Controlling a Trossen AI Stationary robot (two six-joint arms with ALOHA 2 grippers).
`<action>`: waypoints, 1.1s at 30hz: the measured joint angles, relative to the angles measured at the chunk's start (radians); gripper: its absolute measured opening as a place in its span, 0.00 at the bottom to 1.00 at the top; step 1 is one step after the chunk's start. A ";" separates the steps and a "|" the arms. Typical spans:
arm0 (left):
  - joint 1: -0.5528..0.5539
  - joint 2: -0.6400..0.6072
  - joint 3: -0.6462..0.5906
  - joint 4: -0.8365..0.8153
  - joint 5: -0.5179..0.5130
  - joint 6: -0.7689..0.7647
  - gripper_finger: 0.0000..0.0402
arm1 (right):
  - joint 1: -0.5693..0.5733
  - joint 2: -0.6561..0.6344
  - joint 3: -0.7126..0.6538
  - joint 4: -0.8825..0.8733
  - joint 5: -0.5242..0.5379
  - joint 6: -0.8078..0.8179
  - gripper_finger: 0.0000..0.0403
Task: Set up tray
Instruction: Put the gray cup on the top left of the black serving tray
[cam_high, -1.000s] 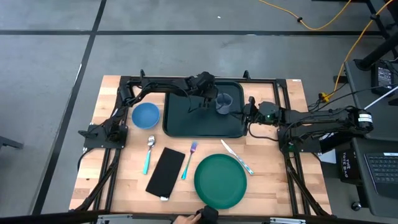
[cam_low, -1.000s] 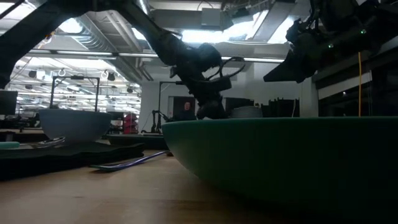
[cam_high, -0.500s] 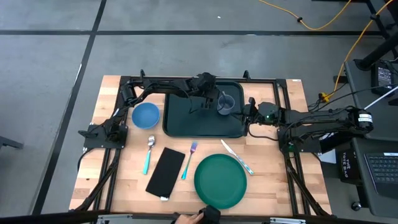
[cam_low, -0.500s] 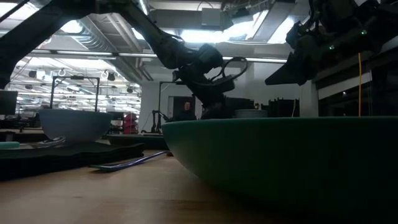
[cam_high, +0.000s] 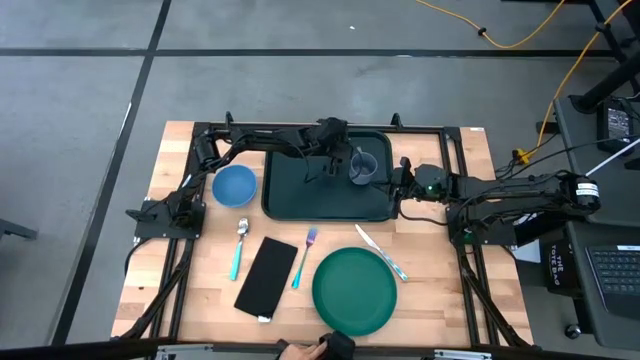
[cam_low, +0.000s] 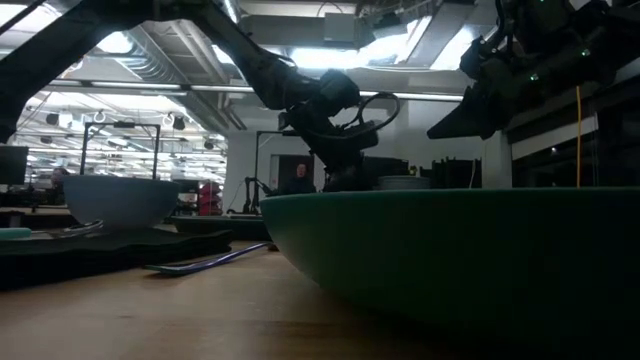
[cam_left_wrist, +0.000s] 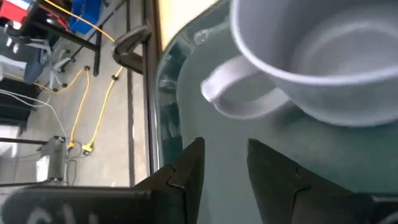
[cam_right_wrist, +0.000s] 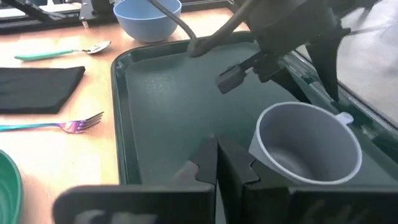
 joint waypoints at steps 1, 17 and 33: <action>-0.006 -0.002 0.000 -0.002 -0.022 0.017 0.28 | 0.000 0.000 0.000 -0.001 0.000 0.003 0.03; -0.097 -0.121 0.000 -0.223 0.051 0.132 0.26 | 0.000 0.000 0.000 -0.044 0.001 0.027 0.02; -0.140 -0.119 0.000 -0.191 0.055 0.266 0.26 | 0.000 0.000 0.000 -0.042 0.001 0.053 0.08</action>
